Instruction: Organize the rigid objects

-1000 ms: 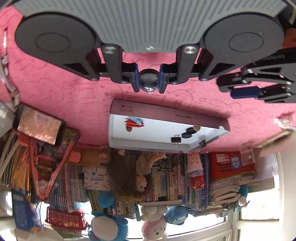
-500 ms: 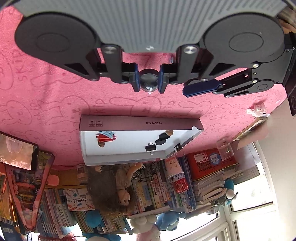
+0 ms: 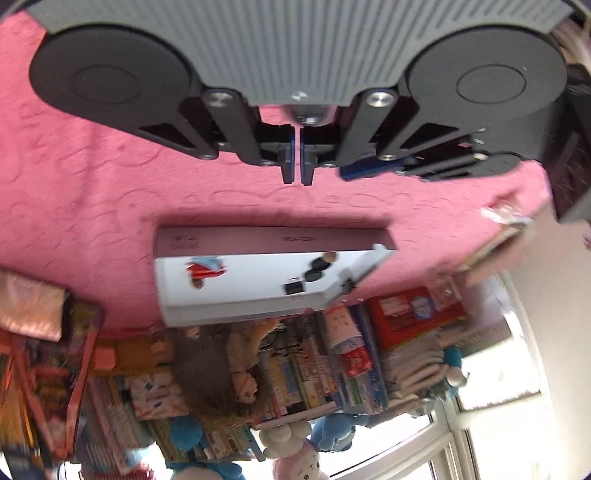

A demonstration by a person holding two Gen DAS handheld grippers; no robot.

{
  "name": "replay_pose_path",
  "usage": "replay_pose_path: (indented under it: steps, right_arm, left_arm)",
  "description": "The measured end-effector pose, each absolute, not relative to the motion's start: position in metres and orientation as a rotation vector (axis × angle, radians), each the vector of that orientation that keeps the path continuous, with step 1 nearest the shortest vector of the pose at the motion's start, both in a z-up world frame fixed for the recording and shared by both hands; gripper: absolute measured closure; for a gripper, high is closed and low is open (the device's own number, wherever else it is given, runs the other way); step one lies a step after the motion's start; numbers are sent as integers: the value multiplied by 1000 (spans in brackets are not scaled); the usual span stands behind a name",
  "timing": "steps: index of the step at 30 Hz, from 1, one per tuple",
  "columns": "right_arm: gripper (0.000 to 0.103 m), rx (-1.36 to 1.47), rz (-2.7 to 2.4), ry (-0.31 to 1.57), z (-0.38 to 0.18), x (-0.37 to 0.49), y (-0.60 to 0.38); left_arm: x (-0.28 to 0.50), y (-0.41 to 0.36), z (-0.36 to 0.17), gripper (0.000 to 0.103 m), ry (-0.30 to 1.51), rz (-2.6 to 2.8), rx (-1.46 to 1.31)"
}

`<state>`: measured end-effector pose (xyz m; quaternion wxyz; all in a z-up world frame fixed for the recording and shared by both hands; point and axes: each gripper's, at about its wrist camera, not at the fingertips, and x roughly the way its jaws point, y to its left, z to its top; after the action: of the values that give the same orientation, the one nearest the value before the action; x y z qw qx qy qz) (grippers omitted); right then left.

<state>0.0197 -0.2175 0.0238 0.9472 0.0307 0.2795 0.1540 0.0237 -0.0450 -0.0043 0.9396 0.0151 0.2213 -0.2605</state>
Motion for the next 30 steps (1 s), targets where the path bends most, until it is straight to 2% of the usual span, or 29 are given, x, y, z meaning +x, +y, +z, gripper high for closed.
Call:
replay_pose_path:
  steps: [2,5,6,7,9,13,16,21,23,24,25,26,28,30]
  right_arm:
    - [97,119,341,594,21,21,-225]
    - [83,151,386,578,18,16,-231]
    - [61,155,400,573,17,13,-233]
    - [50,151,414,573,16,10,-233]
    - [43,117,440,575,13,4,-229]
    - [36,23,475,599,6,-6,-218]
    - [35,-27,447,597,2,-7,-211]
    - [35,-53,430,579,-6,-4,-201]
    - [36,-59,420,570,-7,-5,-200]
    - [43,-56,418,569,-7,-5,-200]
    - [48,-55,415,569,-7,-6,-201]
    - [51,-56,412,569,-7,-6,-202]
    - [64,-57,403,566,-7,-8,-204]
    - [66,-51,395,564,-6,-8,-206]
  left_arm:
    - [22,-41,-2,83,440,-519,43]
    - [21,-34,0,83,433,-493,59]
    - [19,-30,1,83,431,-479,63]
    - [18,-27,0,83,431,-467,68]
    - [16,-20,-1,80,435,-441,82]
    - [10,-10,-5,71,452,-412,95]
    - [6,-6,-8,58,448,-397,101]
    - [19,-14,-13,56,488,-362,96]
    - [24,-17,-14,59,496,-360,86]
    - [24,-18,-14,59,495,-360,86]
    - [25,-19,-14,62,496,-362,86]
    - [26,-19,-14,70,497,-369,83]
    - [27,-20,-13,73,498,-374,77]
    - [26,-21,-13,73,495,-378,71]
